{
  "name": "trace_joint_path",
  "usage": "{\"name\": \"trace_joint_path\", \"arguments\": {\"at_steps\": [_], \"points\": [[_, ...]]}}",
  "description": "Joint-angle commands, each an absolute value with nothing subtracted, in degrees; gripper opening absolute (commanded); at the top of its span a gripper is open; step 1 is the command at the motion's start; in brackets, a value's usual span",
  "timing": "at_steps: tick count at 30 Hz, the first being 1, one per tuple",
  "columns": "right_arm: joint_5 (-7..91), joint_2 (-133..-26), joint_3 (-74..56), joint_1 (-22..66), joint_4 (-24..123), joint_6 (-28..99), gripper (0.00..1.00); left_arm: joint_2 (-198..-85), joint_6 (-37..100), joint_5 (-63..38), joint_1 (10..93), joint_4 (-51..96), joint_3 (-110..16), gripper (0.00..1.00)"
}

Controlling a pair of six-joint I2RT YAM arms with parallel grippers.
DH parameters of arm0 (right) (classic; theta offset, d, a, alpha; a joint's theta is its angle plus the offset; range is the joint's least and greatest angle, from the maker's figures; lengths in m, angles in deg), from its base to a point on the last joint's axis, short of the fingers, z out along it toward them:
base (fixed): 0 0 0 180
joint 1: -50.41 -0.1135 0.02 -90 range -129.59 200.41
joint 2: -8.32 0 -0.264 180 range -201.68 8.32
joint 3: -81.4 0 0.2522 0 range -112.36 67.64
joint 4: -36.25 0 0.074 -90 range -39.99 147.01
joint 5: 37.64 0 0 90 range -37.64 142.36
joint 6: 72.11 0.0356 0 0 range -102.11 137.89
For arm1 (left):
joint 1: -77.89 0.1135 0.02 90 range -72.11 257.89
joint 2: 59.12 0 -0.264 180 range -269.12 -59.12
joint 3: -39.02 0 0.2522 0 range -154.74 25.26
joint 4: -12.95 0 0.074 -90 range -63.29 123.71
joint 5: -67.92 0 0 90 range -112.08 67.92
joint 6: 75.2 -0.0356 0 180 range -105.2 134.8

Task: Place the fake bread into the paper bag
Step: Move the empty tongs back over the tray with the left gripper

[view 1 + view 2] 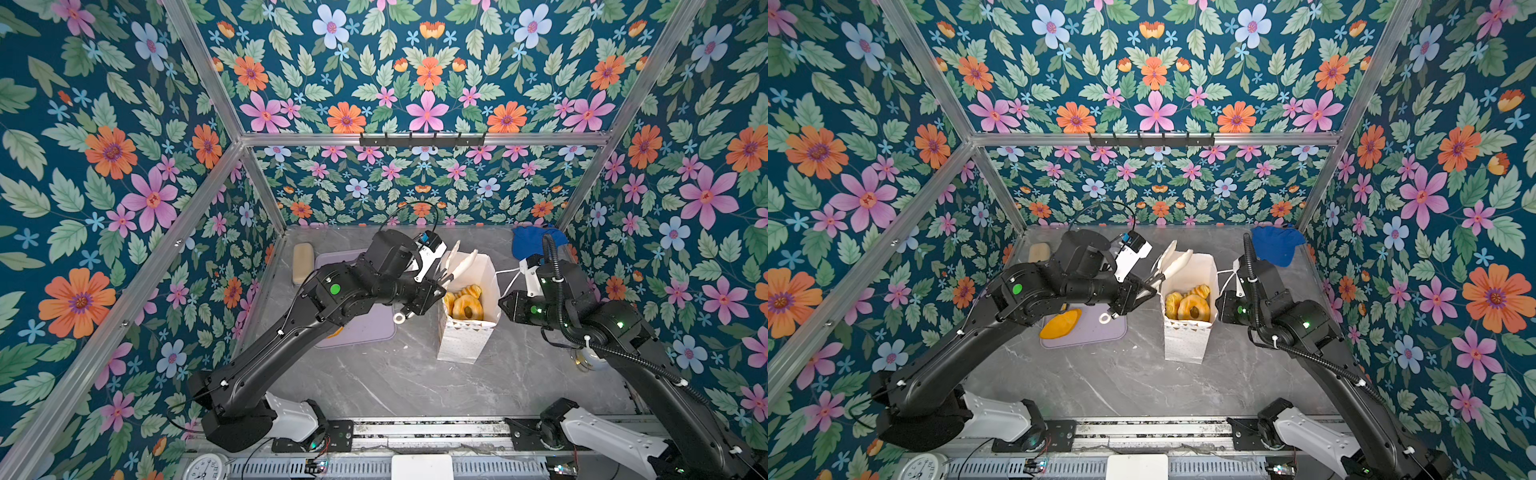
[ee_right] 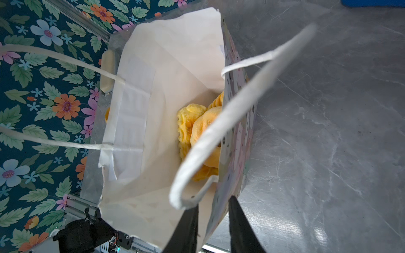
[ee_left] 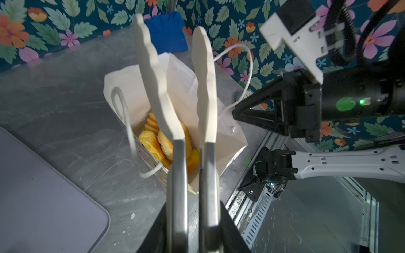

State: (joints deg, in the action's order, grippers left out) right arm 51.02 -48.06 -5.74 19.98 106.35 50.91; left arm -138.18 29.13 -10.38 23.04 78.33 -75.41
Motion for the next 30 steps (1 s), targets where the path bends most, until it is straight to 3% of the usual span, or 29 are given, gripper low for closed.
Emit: {"name": "trace_joint_path", "arguments": {"at_steps": [1, 12, 15, 21, 30], "points": [[51.3, -47.9, -6.2, 20.0, 106.3, 51.3, 0.26, -137.8, 26.8, -17.6, 23.0, 73.1, -76.8, 0.33], [51.7, -47.7, -6.2, 19.9, 106.6, 51.0, 0.27, -131.7, 24.6, -50.3, 23.3, 64.1, -71.8, 0.32], [51.7, -47.7, -6.2, 19.9, 106.4, 50.9, 0.27, -131.3, 27.7, -54.8, 26.4, 66.4, -70.9, 0.33], [51.1, -47.9, -6.2, 19.9, 105.9, 50.7, 0.27, -127.1, 36.5, -40.4, 47.5, 69.6, -61.2, 0.27], [51.3, -47.5, -6.0, 19.9, 105.8, 50.3, 0.28, -124.7, 41.2, -22.2, 67.1, 70.0, -45.0, 0.29]]}}
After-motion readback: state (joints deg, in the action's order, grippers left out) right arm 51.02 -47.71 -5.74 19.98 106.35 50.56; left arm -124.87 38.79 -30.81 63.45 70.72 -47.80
